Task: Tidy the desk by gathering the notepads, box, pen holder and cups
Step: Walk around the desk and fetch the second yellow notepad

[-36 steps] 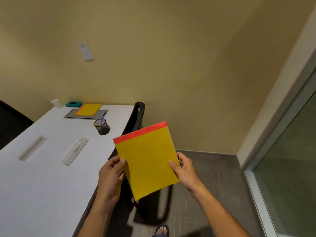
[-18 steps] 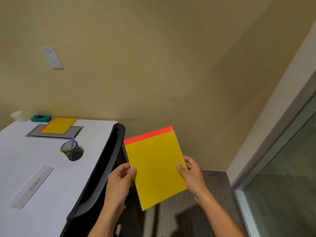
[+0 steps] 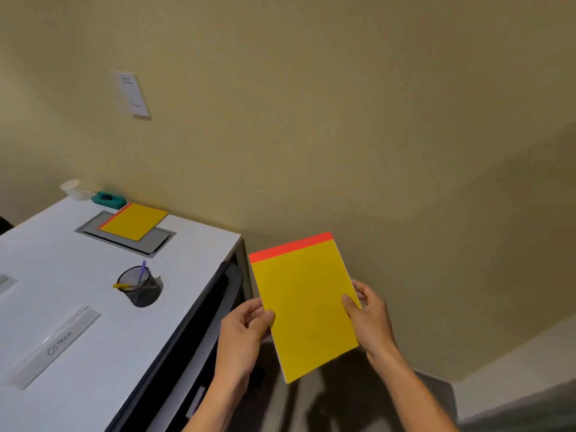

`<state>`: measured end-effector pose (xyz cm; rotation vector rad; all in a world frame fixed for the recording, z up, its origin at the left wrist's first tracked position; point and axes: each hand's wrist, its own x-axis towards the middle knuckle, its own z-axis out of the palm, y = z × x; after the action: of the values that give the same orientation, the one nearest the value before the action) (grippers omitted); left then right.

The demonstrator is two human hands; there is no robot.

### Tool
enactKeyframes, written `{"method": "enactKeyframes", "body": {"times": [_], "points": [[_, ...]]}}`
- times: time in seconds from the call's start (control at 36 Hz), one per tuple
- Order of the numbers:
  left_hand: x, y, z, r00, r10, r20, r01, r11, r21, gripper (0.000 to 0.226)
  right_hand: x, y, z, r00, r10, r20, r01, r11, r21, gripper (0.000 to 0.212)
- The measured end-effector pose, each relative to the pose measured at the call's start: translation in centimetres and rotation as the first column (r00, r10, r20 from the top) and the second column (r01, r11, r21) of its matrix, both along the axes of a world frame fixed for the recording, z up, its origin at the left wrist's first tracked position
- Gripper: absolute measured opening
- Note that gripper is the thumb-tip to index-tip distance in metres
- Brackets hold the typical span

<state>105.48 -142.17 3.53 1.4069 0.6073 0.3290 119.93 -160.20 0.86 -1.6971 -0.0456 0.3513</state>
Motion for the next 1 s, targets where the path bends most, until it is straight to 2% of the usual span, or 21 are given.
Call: {"method": "enactKeyframes", "body": {"times": [0.28, 0.56, 0.72, 0.86, 1.0], "points": [[8.3, -3.3, 0.5, 0.989, 0.143, -0.036, -0.145, 0.988, -0.054, 0.025, 12.0, 1.4, 0.5, 0.991, 0.128, 0.028, -0.129, 0.992, 0.007, 0.034], [13.1, -4.6, 2.9, 0.946, 0.321, -0.04, -0.316, 0.943, 0.106, 0.026, 18.9, 3.5, 2.5, 0.945, 0.325, 0.031, -0.326, 0.945, 0.026, 0.03], [14.0, -2.8, 2.8, 0.9, 0.432, -0.055, -0.423, 0.898, 0.123, 0.027, 20.6, 7.2, 2.7, 0.896, 0.442, 0.029, -0.443, 0.894, 0.057, 0.034], [14.3, 0.7, 2.6, 0.851, 0.525, -0.033, -0.522, 0.85, 0.071, 0.025, 21.3, 12.2, 2.9, 0.853, 0.521, 0.037, -0.522, 0.85, 0.064, 0.032], [15.0, 5.9, 2.3, 0.813, 0.582, -0.012, -0.582, 0.813, 0.035, 0.023, 22.2, 17.5, 3.4, 0.806, 0.588, 0.06, -0.591, 0.804, 0.067, 0.04]]}}
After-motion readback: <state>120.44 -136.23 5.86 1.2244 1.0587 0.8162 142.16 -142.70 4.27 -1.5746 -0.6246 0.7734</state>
